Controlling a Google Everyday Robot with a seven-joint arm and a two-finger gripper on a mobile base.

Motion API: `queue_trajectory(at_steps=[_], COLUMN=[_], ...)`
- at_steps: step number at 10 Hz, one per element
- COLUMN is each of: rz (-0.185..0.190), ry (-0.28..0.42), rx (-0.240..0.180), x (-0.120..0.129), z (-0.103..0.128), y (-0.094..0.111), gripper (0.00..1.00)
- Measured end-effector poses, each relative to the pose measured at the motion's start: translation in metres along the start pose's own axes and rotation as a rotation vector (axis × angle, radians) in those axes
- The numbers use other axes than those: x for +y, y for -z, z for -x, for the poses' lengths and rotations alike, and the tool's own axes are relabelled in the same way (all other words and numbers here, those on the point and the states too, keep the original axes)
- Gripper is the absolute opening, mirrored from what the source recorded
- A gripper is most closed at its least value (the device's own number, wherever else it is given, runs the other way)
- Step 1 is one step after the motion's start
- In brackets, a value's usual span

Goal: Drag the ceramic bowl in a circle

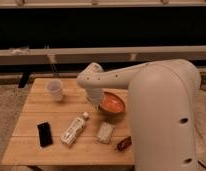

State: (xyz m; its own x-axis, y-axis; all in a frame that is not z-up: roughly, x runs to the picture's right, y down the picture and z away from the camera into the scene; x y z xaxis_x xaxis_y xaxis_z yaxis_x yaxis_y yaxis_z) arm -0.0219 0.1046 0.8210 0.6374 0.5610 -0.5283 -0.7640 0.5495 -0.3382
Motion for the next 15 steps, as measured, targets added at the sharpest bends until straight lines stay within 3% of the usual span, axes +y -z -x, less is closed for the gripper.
queue_trajectory(at_steps=[2, 4, 9, 12, 15], rz=[-0.001, -0.015, -0.035, -0.041, -0.042], ry=[0.02, 0.031, 0.068, 0.066, 0.075], rx=[0.002, -0.001, -0.001, 0.01, 0.012], x=[0.012, 0.004, 0.01, -0.003, 0.011], z=[-0.001, 0.003, 0.029, 0.01, -0.003], y=[0.002, 0.004, 0.005, 0.004, 0.004], gripper=[0.0, 0.0, 0.0, 0.0, 0.0])
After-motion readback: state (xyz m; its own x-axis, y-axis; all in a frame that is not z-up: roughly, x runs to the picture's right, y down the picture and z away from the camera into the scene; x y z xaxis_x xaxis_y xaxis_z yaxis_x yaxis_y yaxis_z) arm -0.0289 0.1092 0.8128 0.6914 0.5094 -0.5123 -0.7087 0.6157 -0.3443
